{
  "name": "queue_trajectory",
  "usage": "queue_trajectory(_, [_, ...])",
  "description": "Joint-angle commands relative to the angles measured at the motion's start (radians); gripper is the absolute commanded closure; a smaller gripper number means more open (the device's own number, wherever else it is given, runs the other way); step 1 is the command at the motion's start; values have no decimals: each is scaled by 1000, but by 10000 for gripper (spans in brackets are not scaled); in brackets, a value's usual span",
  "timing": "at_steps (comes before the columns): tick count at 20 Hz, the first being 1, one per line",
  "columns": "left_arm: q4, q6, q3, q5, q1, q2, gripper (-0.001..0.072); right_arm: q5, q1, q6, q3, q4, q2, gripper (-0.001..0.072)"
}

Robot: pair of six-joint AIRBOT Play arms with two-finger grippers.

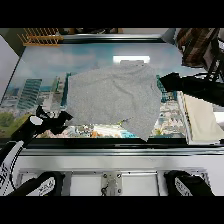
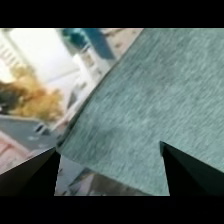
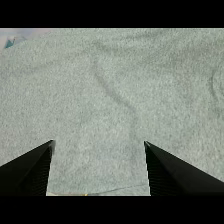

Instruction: Fold the clothes and pants, and hang the long-sleeved shirts on hangers.

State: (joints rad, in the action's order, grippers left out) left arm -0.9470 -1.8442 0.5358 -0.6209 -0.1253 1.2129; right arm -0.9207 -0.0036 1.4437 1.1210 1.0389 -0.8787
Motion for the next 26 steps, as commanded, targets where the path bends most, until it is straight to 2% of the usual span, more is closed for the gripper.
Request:
queue_trajectory(1, [59,-23,-8,104,34,29,264,-1,1,1,-1,-5,2,104])
queue_trajectory(3, [58,-23,-7,137,38,21,535,0,-1,1,-1,-4,1,105])
queue_trajectory(4, [51,-22,-5,148,38,9,636,0,-2,1,-1,0,-1,104])
queue_trajectory(5, [49,-21,-2,154,38,-5,697,-1,-10,6,-2,4,-4,104])
queue_trajectory(9, [41,50,4,124,36,-74,697,-10,-111,90,-74,20,-23,104])
queue_trajectory(12, [-98,49,4,71,36,-150,697,-13,-251,214,-226,93,-67,104])
queue_trajectory(14, [-183,49,4,32,36,-201,697,-11,-338,224,-322,101,-145,103])
queue_trajectory(17, [-240,49,4,-23,36,-257,697,5,-372,139,-356,72,-322,103])
queue_trajectory(22, [-240,49,4,-72,36,-290,697,106,-297,-58,-356,-193,-499,110])
queue_trajectory(23, [-240,49,4,-74,36,-297,697,121,-274,-72,-356,-214,-511,142])
queue_trajectory(26, [-240,49,4,-78,36,-309,697,170,-217,-72,-355,-214,-524,141])
